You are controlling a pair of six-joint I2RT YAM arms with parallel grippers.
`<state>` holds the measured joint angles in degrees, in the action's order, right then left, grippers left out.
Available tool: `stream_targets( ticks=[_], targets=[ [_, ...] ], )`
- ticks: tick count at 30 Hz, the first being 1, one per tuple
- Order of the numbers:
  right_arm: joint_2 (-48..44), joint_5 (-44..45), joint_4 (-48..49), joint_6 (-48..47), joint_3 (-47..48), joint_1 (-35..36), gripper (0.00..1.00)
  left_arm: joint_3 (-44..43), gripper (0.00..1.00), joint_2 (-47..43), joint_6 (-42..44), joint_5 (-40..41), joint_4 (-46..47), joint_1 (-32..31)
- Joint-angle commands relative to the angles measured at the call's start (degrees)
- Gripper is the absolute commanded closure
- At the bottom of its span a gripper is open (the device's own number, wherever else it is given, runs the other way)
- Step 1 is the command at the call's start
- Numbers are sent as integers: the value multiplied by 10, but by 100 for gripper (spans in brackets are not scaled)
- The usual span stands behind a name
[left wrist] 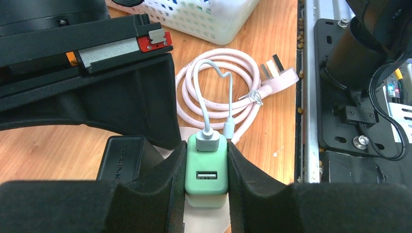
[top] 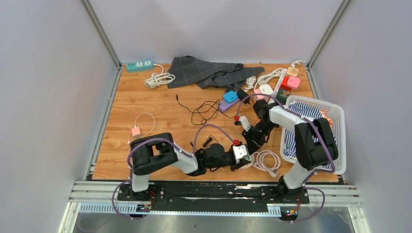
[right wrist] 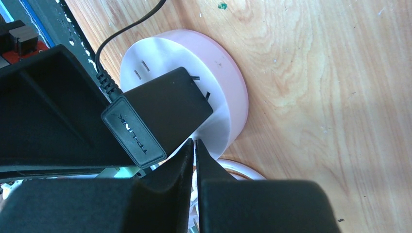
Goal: Pull the plug off the socket
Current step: Remove the plug from the socket.
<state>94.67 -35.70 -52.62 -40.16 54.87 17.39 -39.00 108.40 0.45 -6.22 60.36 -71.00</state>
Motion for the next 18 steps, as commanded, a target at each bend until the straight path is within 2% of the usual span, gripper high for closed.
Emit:
stream_targets(
  ticks=[1, 3, 5, 6, 8, 11, 13, 16, 18],
  targets=[
    [48, 161, 72, -36, -48, 16, 92, -9, 100, -4, 37, 67, -49, 6],
    [51, 157, 71, -34, -43, 19, 92, -4, 100, -9, 5, 24, -33, 24],
    [54, 161, 70, -34, -41, 26, 92, 4, 100, -12, -77, -58, 0, 61],
    [53, 163, 70, -36, -42, 27, 92, 14, 100, -14, -118, -77, 26, 76],
    [52, 165, 71, -37, -43, 27, 92, 41, 100, -20, -131, -77, 78, 86],
    [56, 164, 69, -35, -39, 28, 92, 51, 100, -21, -110, -66, 90, 86],
    [53, 168, 70, -37, -41, 28, 92, 41, 100, -28, -63, -25, 46, 70],
    [54, 167, 70, -36, -41, 29, 92, 10, 100, -34, 52, 68, -50, 16],
    [57, 170, 69, -36, -38, 31, 92, -4, 100, -29, 80, 99, -68, 2]
  ],
)
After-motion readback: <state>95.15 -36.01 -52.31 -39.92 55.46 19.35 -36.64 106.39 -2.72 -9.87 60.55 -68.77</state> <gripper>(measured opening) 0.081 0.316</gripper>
